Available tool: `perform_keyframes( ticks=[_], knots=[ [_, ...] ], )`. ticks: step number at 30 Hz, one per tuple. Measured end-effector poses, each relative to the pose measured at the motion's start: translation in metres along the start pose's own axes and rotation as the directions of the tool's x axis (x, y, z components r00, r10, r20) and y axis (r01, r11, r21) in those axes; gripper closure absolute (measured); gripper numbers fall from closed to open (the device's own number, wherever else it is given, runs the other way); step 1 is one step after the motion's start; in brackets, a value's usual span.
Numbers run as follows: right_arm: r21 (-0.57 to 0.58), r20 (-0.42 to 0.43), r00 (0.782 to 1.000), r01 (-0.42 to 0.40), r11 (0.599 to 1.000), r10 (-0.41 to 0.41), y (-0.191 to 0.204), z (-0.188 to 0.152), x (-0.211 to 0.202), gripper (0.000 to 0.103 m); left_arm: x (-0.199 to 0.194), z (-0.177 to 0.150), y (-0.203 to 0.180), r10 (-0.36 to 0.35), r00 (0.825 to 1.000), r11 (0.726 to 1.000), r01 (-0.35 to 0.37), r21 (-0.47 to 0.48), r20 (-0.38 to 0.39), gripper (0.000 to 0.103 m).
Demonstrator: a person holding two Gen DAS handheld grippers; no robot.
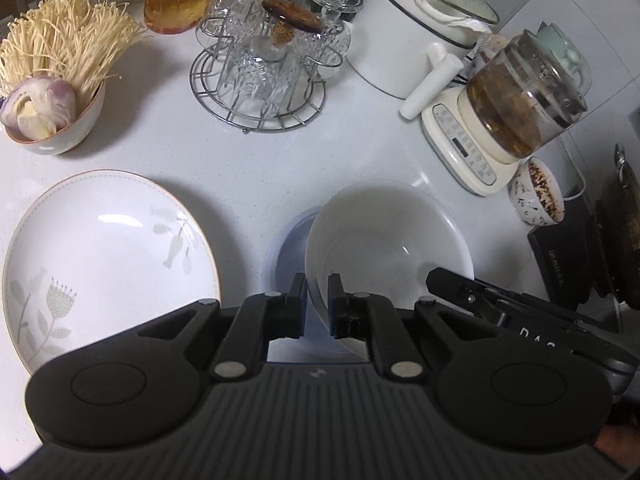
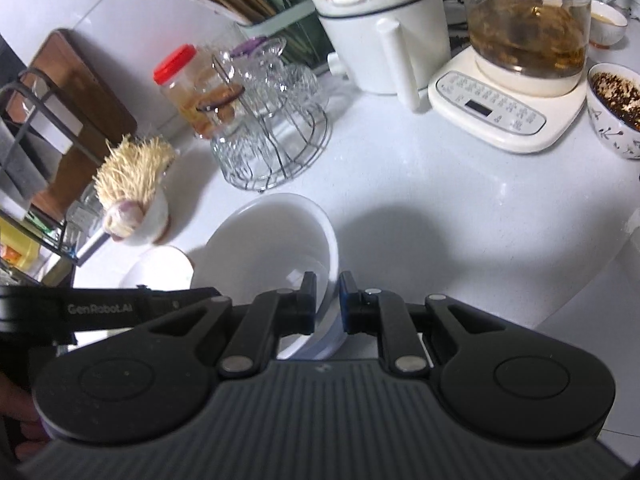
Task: Organize plates and bowls
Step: 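Carry the white bowl with both grippers and lower it into the blue bowls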
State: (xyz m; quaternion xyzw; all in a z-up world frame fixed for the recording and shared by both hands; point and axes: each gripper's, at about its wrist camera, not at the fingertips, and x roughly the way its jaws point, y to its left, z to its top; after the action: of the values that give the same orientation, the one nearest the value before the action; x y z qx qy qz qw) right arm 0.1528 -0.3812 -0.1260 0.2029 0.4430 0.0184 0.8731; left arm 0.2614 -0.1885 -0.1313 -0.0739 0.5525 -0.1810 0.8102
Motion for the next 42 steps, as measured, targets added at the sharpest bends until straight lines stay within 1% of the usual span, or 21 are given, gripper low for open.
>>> perform_keyframes(
  ticks=[3, 7, 11, 15, 16, 18, 19, 20, 22, 28, 33, 35, 38, 42],
  knots=[
    [-0.028, -0.015, 1.000, -0.007, 1.000, 0.007, 0.001, 0.000, 0.005, 0.087, 0.004, -0.001, 0.004, 0.010, 1.000, 0.999, -0.010, -0.031, -0.009, 0.093],
    [-0.032, -0.040, 0.999, -0.009, 0.999, 0.008, 0.000, 0.002, 0.011, 0.086, 0.006, -0.002, 0.004, 0.019, 1.000, 0.999, -0.019, -0.031, -0.009, 0.093],
    [-0.030, -0.067, 0.998, -0.019, 0.999, 0.017, -0.001, 0.000, 0.016, 0.086, 0.008, -0.004, 0.010, 0.017, 1.000, 0.998, -0.018, -0.054, -0.015, 0.093],
    [-0.029, -0.069, 0.997, -0.022, 0.999, 0.020, 0.000, -0.001, 0.017, 0.086, 0.010, -0.005, 0.012, 0.031, 0.999, 0.998, -0.032, -0.052, -0.029, 0.092],
    [-0.027, -0.070, 0.997, -0.019, 0.999, 0.017, 0.001, -0.001, 0.018, 0.085, 0.009, -0.004, 0.012, 0.035, 0.999, 0.998, -0.037, -0.050, -0.027, 0.089],
    [-0.028, -0.074, 0.997, -0.025, 0.999, 0.023, 0.001, 0.000, 0.019, 0.081, 0.007, -0.003, 0.015, 0.045, 0.999, 0.997, -0.046, -0.057, -0.017, 0.075],
    [-0.030, -0.068, 0.997, -0.025, 0.999, 0.023, 0.001, 0.001, 0.018, 0.075, 0.006, -0.002, 0.016, 0.048, 0.999, 0.997, -0.048, -0.062, -0.008, 0.071],
    [-0.032, -0.063, 0.998, -0.017, 0.999, 0.015, 0.001, 0.002, 0.018, 0.066, 0.005, -0.001, 0.016, 0.048, 0.999, 0.997, -0.048, -0.061, -0.003, 0.068],
    [-0.031, -0.050, 0.999, -0.018, 0.999, 0.016, 0.001, 0.003, 0.016, 0.058, 0.003, 0.001, 0.016, 0.049, 0.999, 0.997, -0.049, -0.051, 0.008, 0.067],
    [0.000, -0.033, 0.999, -0.022, 1.000, 0.022, -0.006, 0.009, 0.020, 0.057, -0.004, 0.003, 0.013, 0.049, 0.998, 0.998, -0.048, -0.032, 0.032, 0.063],
    [0.066, -0.076, 0.996, -0.042, 0.997, 0.047, -0.015, 0.010, 0.035, 0.057, -0.008, 0.001, 0.013, 0.047, 0.998, 0.999, -0.047, -0.018, 0.039, 0.060],
    [0.073, -0.081, 0.996, -0.042, 0.996, 0.048, -0.016, 0.008, 0.038, 0.057, -0.008, 0.000, 0.013, 0.051, 0.998, 0.999, -0.051, -0.013, 0.036, 0.059],
    [0.123, -0.097, 0.993, -0.055, 0.991, 0.068, -0.022, 0.005, 0.045, 0.056, -0.010, 0.000, 0.014, 0.052, 0.998, 0.999, -0.052, 0.001, 0.036, 0.056],
    [0.147, -0.096, 0.993, -0.053, 0.988, 0.068, -0.025, 0.002, 0.049, 0.055, -0.013, 0.001, 0.015, 0.063, 0.997, 0.998, -0.064, 0.019, 0.040, 0.052]
  ],
)
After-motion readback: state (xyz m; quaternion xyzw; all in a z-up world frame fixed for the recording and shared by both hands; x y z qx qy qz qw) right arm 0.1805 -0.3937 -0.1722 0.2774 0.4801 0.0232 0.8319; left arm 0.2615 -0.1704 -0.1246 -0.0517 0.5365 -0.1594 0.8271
